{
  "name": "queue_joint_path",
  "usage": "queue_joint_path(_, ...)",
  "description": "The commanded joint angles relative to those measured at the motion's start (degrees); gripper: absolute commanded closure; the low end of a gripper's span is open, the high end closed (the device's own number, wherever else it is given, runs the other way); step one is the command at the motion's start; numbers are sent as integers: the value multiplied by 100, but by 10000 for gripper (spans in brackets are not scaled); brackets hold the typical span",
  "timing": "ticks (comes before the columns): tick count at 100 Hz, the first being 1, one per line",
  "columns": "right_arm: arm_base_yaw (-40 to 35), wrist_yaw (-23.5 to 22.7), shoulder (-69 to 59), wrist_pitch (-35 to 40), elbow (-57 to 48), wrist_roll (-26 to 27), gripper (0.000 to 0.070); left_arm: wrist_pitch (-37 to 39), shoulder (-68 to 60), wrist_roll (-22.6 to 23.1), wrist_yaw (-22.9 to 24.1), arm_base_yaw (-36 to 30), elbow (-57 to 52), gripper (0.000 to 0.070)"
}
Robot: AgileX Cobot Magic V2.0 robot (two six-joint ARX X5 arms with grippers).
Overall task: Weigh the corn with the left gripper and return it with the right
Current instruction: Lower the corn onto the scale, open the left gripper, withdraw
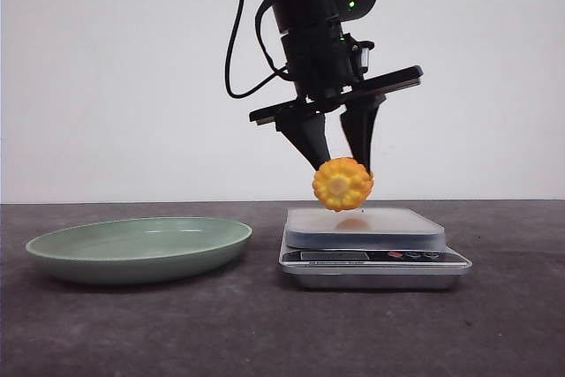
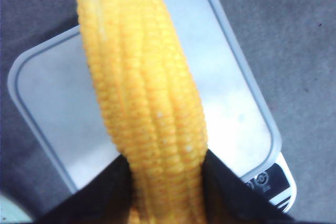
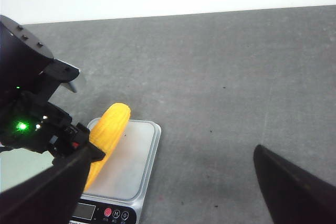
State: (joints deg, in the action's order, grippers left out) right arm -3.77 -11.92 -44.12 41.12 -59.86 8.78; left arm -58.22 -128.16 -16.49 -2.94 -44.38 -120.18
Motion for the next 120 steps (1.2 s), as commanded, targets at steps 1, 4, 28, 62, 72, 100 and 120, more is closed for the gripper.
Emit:
queue_joint_path(1,-22,-2,-35,-37,-103,-44,73,50,-144,-116,-11,-77,-205,466)
queue_joint_path(4,-22,-2,-35,-35,-103,-44,73,52,-144,-116,-9,-83,-205,464)
queue_joint_path(28,-22,-4,-33,-17,-103,-44,73,63,-144,-140,-4,-96,-205,248)
queue_joint_path(62,-22,13,-33,42,-103,-48,73,61,-129,-94,111,-103,-240,219)
queue_joint_path(72,-22,15,-35,46,-103,-46,73,-11,63,63,212,-101,-382,219)
queue_joint_path(100,-22,11,-35,77,-103,-46,73,-361,1239,557,868,-4,-1167,220)
queue_joint_path(120,-22,9,-35,101,-103,-48,73,-474,2826,754,1641,369,-1224,221)
